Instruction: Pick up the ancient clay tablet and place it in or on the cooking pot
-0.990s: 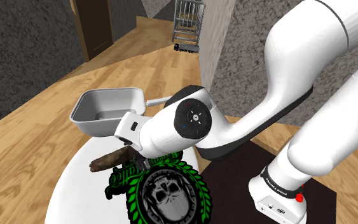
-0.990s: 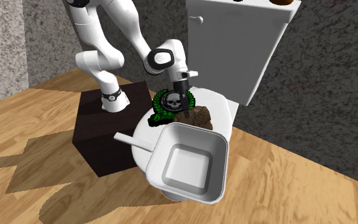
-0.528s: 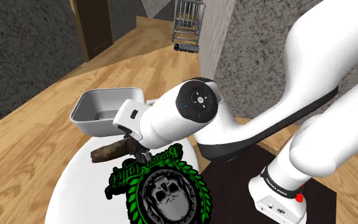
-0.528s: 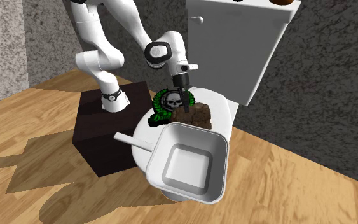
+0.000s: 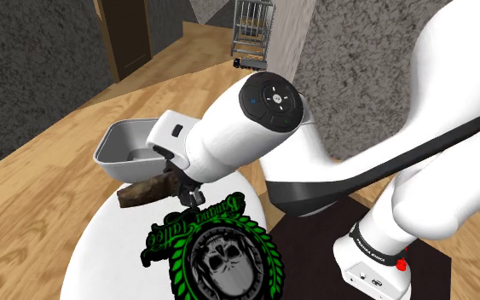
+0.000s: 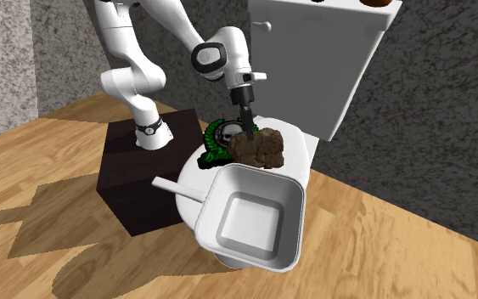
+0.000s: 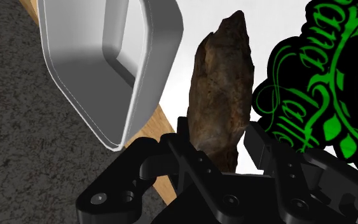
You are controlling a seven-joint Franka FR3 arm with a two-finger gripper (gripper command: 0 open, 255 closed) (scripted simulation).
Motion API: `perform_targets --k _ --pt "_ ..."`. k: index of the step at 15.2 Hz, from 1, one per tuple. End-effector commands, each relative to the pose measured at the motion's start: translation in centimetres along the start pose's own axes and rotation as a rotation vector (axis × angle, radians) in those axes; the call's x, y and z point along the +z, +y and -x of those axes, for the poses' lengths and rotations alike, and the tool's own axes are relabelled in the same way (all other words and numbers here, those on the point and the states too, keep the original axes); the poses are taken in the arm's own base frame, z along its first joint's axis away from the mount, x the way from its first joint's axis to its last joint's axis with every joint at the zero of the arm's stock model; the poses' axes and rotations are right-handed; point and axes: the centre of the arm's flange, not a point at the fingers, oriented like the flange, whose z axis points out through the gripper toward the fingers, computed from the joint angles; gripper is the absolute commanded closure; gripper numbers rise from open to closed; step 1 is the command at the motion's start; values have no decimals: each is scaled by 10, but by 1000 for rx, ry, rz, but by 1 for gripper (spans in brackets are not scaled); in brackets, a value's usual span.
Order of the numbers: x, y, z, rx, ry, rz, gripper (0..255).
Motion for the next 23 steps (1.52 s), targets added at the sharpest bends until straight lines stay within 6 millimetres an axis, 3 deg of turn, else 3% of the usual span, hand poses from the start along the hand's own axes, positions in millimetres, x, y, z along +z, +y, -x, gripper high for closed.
perform_targets --k 1,23 --pt "-9 6 -1 0 1 0 255" --pt "-104 72 -16 0 1 0 255"
